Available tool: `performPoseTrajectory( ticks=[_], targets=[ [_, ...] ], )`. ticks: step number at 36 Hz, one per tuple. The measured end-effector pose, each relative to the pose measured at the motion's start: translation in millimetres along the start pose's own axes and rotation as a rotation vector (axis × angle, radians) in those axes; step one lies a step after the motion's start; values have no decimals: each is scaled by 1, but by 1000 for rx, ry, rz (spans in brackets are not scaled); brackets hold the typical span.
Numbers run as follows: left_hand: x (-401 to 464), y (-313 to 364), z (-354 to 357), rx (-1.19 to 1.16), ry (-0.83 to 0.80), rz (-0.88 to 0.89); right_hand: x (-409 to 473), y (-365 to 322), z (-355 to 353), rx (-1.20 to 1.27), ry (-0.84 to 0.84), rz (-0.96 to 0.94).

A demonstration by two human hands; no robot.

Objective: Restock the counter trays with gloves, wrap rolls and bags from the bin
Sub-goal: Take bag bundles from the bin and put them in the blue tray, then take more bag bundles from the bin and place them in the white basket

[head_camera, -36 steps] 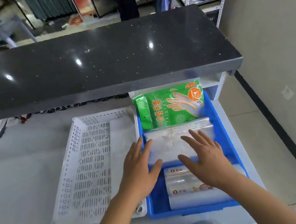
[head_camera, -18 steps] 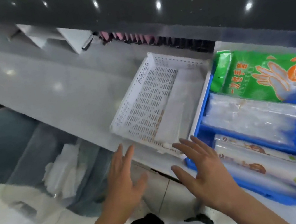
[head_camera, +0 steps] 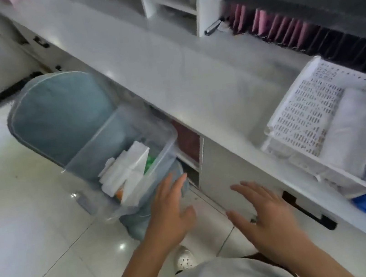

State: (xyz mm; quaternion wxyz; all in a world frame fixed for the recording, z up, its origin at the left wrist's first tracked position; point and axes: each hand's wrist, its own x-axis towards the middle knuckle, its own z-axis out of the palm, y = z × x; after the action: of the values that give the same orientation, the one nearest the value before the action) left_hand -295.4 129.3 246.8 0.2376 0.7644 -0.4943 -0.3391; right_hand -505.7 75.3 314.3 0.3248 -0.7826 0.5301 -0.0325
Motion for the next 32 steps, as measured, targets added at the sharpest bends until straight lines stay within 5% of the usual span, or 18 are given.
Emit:
performPoseTrajectory(
  ticks=[14, 21, 32],
  targets=[
    [-7, -113, -65, -274, 158, -271, 89, -100, 42, -206, -270, -129],
    [2, -153, -111, -155, 178, -544, 215, -143, 106, -49, -359, -254],
    [89, -208, -156, -38, 169, -716, 392, -158, 233, -456, -722, -253]
  ],
)
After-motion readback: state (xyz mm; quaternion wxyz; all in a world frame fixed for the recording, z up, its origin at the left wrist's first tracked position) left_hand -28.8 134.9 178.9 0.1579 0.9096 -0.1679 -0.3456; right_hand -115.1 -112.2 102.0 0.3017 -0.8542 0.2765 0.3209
